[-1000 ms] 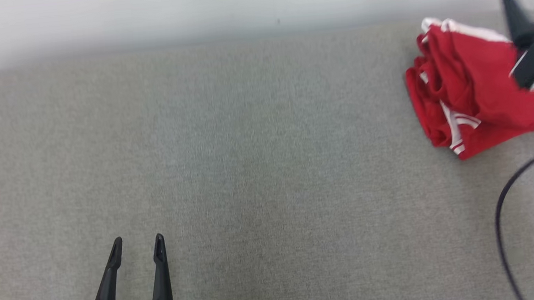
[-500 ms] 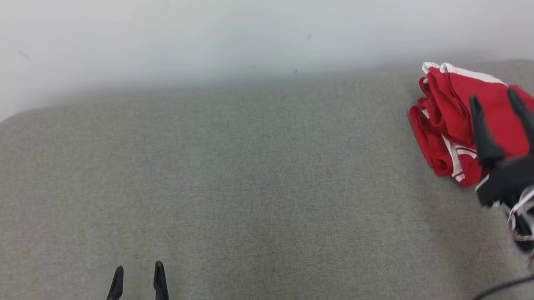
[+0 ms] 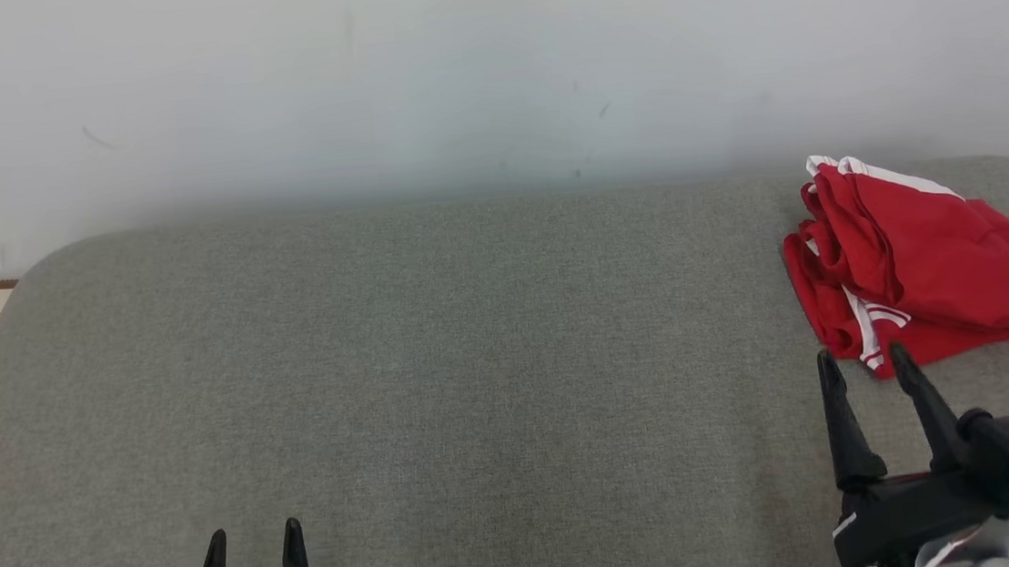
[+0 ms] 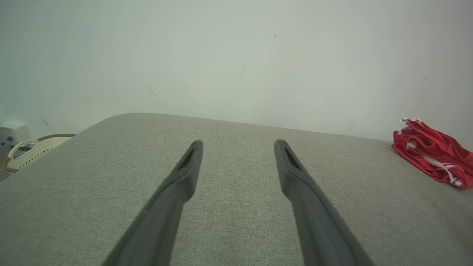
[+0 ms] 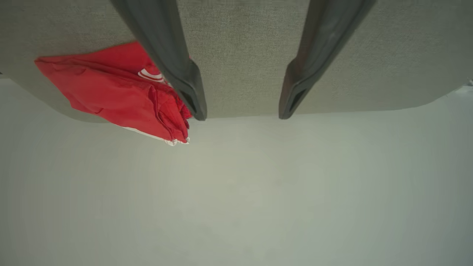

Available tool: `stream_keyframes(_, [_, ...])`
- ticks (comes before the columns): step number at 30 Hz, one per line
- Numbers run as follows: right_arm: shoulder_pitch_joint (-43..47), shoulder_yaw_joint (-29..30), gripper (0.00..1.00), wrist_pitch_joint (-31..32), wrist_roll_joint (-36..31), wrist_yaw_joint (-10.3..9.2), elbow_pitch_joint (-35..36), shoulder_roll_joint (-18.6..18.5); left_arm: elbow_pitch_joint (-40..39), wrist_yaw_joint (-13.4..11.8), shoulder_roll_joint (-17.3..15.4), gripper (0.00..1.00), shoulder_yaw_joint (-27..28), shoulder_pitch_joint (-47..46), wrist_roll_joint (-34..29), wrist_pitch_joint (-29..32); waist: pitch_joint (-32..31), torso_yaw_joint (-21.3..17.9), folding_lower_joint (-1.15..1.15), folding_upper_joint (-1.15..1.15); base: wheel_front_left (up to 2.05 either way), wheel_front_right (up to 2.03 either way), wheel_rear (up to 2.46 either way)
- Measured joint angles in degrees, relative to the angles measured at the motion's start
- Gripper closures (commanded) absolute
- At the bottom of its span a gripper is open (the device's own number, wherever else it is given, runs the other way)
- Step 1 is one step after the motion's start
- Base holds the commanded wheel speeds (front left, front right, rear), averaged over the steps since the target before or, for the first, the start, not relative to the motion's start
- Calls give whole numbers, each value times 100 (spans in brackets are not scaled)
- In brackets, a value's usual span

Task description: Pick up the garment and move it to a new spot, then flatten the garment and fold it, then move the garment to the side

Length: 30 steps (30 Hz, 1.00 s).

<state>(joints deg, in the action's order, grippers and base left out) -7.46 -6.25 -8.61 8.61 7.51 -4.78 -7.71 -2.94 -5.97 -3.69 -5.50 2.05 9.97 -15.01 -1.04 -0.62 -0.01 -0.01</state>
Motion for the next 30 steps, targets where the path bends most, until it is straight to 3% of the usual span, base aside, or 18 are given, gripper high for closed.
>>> stream_keyframes(13, [1061, 146, 0, 189, -194, 1, 750, 364, -66, -26, 26, 0, 15, 144, -16, -1, -112, -79, 1, 1, 0, 0, 0])
stream_keyframes(30, [1277, 76, 0, 419, -270, 0, 828, 431, 107, -116, -8, 0, -11, 160, 71, 134, -271, -149, 1, 0, 0, 0, 0])
